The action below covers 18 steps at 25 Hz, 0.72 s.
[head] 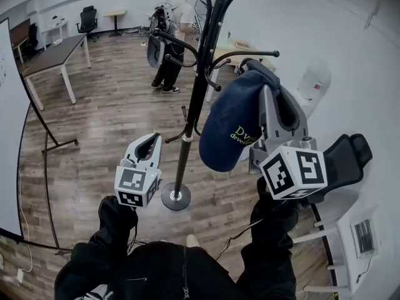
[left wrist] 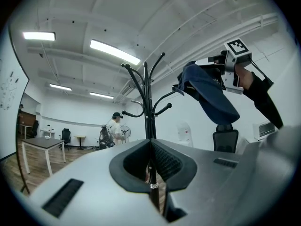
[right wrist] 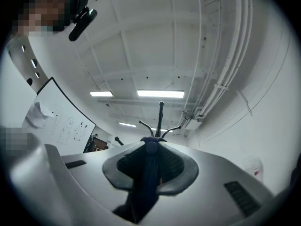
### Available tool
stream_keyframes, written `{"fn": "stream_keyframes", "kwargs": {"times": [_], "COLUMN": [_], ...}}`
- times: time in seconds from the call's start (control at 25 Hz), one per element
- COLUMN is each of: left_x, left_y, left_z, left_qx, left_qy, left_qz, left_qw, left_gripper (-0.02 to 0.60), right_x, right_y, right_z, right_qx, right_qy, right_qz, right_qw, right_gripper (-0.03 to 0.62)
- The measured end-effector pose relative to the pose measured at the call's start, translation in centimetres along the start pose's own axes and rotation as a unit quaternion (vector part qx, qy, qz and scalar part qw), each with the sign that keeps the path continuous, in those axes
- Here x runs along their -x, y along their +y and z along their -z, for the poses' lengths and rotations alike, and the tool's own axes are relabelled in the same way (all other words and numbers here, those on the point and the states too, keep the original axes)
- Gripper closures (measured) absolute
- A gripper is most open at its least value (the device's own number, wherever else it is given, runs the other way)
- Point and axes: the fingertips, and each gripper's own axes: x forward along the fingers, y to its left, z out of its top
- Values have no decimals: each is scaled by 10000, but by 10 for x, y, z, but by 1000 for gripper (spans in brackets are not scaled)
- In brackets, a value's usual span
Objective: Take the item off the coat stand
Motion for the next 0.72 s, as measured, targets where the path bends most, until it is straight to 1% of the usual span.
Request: {"fn": "stream_keyframes", "kwargs": {"times": [0.16, 0.4, 0.72], "left_x": [8, 13, 21], "left_y": [-2, 0, -6], "left_z": [2, 11, 28], "left_qx": [-18, -111, -161], "left_qy": [8, 88, 227], "left_qz": [25, -40, -39], "left_qw": [10000, 9999, 9996], "left_gripper": [558, 558, 558], "right_x": [10, 28, 58], "right_y": [14, 35, 58], "right_z": [39, 112, 193], "right_qx": [-124, -457, -426], "right_qy": [285, 626, 1200], "right_qz": [37, -77, -187], "right_qw": [9995, 9970, 9917], "right_gripper": [507, 505, 503]}}
